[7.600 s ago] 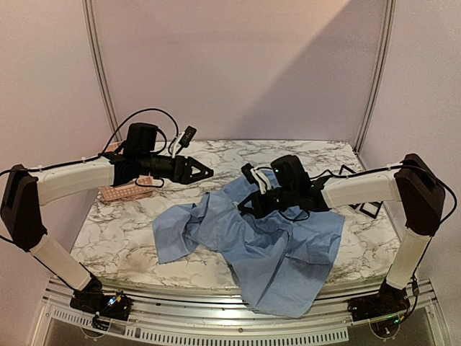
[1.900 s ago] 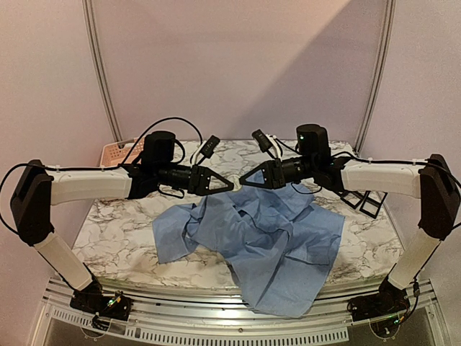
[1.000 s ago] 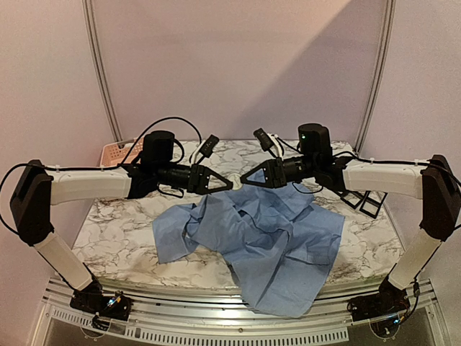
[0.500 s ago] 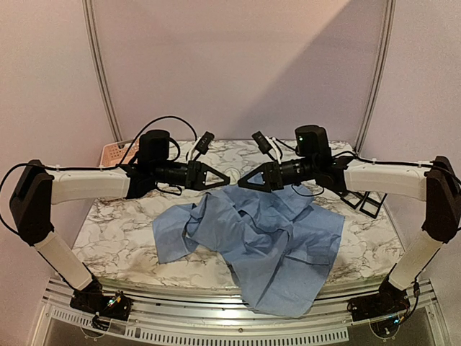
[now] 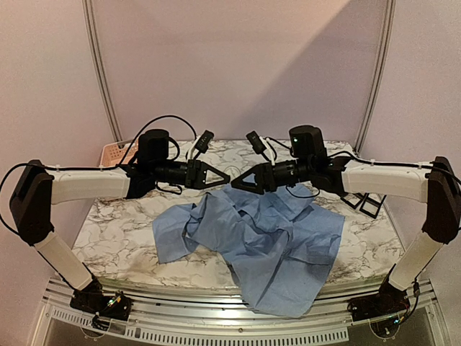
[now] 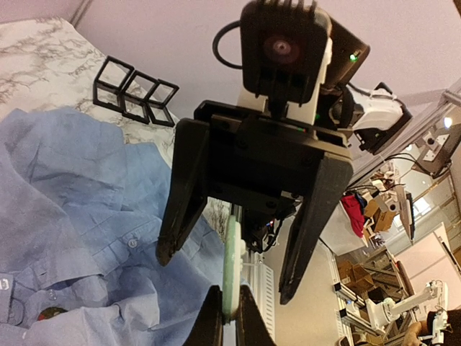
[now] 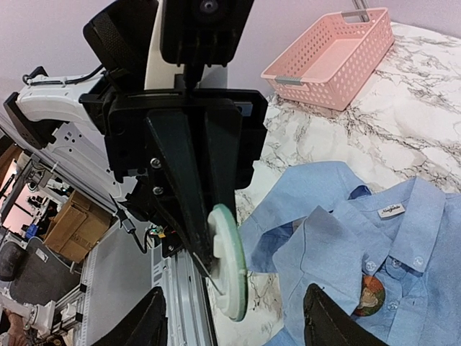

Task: Remove the brooch from the garment
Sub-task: Close the brooch securely.

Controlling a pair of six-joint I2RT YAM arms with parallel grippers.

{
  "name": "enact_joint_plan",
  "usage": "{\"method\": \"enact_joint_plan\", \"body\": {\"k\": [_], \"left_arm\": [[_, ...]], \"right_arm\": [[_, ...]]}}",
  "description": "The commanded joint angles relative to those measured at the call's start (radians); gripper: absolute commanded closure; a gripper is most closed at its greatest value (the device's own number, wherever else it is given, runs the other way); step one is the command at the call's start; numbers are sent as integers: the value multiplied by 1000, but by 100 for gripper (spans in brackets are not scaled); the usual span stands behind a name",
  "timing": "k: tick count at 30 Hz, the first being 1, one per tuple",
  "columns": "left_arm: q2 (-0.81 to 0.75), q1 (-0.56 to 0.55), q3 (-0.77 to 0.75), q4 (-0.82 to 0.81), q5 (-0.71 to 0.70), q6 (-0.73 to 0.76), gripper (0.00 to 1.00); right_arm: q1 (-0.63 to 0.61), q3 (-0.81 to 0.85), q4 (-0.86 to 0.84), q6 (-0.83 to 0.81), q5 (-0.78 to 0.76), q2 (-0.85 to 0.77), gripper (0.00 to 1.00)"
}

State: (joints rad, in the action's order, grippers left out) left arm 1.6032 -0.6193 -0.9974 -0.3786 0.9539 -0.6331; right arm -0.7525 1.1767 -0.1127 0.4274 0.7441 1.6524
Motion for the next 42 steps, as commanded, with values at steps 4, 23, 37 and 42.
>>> {"method": "enact_joint_plan", "body": {"k": [4, 23, 37, 42], "left_arm": [[-7, 9, 19, -25, 6, -6, 100], [-13, 9, 23, -34, 9, -10, 100], [-15, 9, 24, -34, 12, -7, 100], [-15, 7, 25, -34, 13, -4, 100]], "right_arm": [[-5, 43, -5, 12, -37, 22, 42], [-5, 46, -32, 65, -47, 43, 63], [-4, 46, -26, 107, -85, 56, 79], [-5, 48, -21, 121, -92, 60, 83]]}}
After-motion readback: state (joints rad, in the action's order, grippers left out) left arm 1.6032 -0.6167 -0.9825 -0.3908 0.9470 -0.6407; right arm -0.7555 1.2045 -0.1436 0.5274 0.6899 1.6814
